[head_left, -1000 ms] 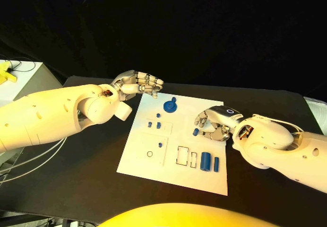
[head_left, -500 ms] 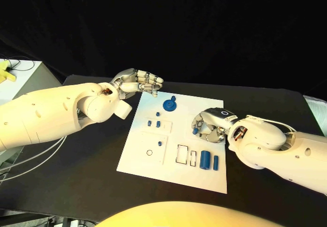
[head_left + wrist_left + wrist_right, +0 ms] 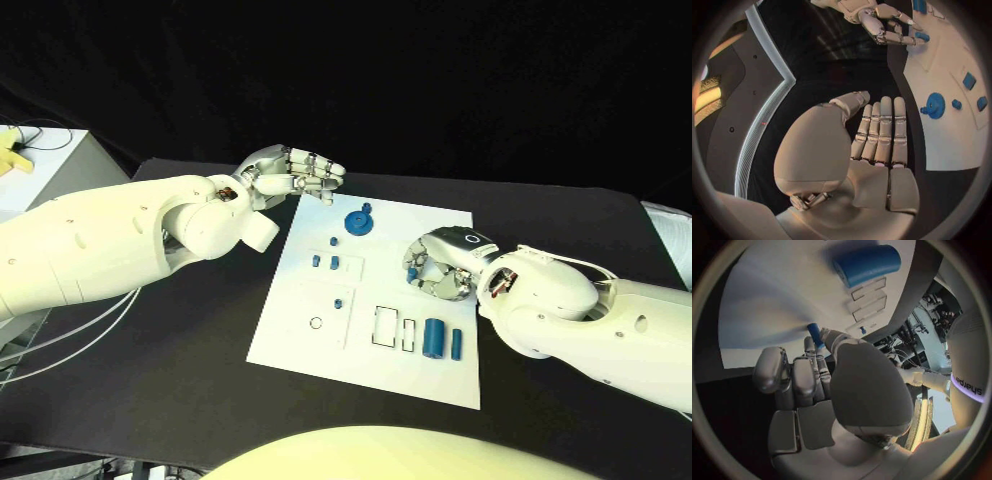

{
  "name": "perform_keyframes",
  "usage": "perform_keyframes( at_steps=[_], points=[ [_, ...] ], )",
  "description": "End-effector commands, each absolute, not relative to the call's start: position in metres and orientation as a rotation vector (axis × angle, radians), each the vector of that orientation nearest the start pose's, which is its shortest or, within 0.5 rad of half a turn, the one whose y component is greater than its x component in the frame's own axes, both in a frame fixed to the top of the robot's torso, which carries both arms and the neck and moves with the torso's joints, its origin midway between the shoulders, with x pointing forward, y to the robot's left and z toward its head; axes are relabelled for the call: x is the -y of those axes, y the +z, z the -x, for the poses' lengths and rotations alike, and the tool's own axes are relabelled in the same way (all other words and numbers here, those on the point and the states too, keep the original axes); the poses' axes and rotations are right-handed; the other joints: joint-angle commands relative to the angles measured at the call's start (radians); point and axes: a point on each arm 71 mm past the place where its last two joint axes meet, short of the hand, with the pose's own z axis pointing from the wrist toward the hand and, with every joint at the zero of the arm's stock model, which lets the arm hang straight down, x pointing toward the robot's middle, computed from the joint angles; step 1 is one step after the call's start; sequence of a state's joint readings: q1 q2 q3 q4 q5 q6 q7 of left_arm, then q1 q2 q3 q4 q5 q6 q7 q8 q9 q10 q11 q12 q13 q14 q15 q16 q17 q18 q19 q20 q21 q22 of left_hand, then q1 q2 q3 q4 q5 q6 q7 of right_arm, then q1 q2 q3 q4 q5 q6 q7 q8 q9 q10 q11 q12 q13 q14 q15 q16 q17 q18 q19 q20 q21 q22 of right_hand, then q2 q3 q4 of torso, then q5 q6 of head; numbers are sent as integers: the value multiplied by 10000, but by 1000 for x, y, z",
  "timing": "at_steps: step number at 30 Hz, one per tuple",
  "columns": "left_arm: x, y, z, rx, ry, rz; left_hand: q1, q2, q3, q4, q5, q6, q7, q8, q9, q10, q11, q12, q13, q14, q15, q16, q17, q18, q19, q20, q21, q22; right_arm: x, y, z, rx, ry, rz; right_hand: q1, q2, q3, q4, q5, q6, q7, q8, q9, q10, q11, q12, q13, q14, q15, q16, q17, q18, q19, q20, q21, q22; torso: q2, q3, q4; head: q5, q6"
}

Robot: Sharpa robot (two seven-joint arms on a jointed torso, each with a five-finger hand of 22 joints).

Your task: Assemble the parts on the task board

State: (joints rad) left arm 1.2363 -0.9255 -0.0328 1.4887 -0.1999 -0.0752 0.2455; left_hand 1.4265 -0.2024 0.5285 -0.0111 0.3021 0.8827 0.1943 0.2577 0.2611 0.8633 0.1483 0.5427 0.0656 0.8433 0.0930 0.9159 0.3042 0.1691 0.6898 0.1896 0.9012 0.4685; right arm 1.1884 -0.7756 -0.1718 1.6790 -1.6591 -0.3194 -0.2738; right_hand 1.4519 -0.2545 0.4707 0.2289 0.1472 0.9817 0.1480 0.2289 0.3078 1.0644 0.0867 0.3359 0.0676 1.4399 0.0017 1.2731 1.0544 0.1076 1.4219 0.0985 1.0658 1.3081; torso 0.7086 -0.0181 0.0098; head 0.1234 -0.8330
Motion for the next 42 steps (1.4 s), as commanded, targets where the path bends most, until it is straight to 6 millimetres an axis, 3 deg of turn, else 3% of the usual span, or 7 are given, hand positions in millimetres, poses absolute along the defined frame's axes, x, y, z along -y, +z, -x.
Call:
perform_keyframes(
  at_steps=[1,9,13,15,18,31,42],
  points=[
    [-244,-165,-493,-16526,-15364,9064,-4,86,-61,14,0,-7,85,-31,-7,5,40,-53,15,-41,7,-15,-8,113,3,51,-51,-10,126,-221,-426,-16913,6179,4110,-35,-38,98,9,16,97,-16,68,24,97,-31,-76,2,61,11,44,-8,-177,86,8,-16,722,4,0,7,-7,-23],
    [-244,-165,-493,-16545,-15366,9066,-4,86,-61,14,0,-7,85,-31,-7,5,40,-53,15,-41,7,-15,-8,113,3,51,-51,-10,124,-222,-425,-16780,6165,4043,-27,16,219,-15,8,406,-128,264,110,424,-138,-40,62,93,-71,82,46,-197,138,-49,117,791,-2,3,8,-4,-42],
    [-244,-165,-493,-16551,-15367,9067,-4,86,-61,14,0,-7,85,-31,-7,5,40,-53,15,-41,7,-15,-8,113,3,51,-51,-10,124,-221,-425,-16607,6206,3841,141,305,461,-202,68,871,-334,596,283,926,-343,26,152,228,-248,228,275,-283,318,-175,634,1009,2,7,-5,-5,-45],
    [-244,-165,-493,-16555,-15365,9068,-4,86,-61,14,0,-7,85,-31,-7,5,40,-53,15,-41,7,-15,-8,113,3,51,-51,-10,125,-221,-425,-16560,6236,3693,195,454,583,-331,-110,1088,-440,784,404,1191,-450,32,211,299,-344,312,423,-326,404,-248,881,1115,1,7,0,-11,-47],
    [-244,-165,-493,-16559,-15364,9069,-4,86,-61,14,0,-7,85,-31,-7,5,40,-53,15,-41,7,-15,-8,113,3,51,-51,-10,126,-220,-425,-16507,6282,3442,220,535,683,-508,-52,1203,-503,968,552,1461,-538,13,277,371,-426,438,648,-381,500,-322,1196,1249,-4,3,2,-26,-46],
    [-244,-165,-493,-16561,-15368,9068,-4,90,-70,14,0,-4,87,-33,-6,2,42,-61,14,-46,9,-15,-11,113,4,53,-58,-13,132,-213,-420,-15851,6789,2614,92,564,1026,-835,43,1091,-515,1232,868,1786,-597,-214,379,437,-482,573,905,-448,605,-407,1560,1430,-22,2,2,-59,14],
    [-245,-166,-496,-16549,-15372,9075,12,98,-69,4,4,1,85,-33,-5,0,41,-67,13,-50,7,-16,-14,114,5,52,-62,-15,129,-188,-404,-15209,8171,2164,34,550,1121,-900,36,1058,-512,1280,935,1829,-596,-283,403,444,-483,591,943,-467,632,-416,1667,1481,-38,-6,-23,31,91]
  ],
)
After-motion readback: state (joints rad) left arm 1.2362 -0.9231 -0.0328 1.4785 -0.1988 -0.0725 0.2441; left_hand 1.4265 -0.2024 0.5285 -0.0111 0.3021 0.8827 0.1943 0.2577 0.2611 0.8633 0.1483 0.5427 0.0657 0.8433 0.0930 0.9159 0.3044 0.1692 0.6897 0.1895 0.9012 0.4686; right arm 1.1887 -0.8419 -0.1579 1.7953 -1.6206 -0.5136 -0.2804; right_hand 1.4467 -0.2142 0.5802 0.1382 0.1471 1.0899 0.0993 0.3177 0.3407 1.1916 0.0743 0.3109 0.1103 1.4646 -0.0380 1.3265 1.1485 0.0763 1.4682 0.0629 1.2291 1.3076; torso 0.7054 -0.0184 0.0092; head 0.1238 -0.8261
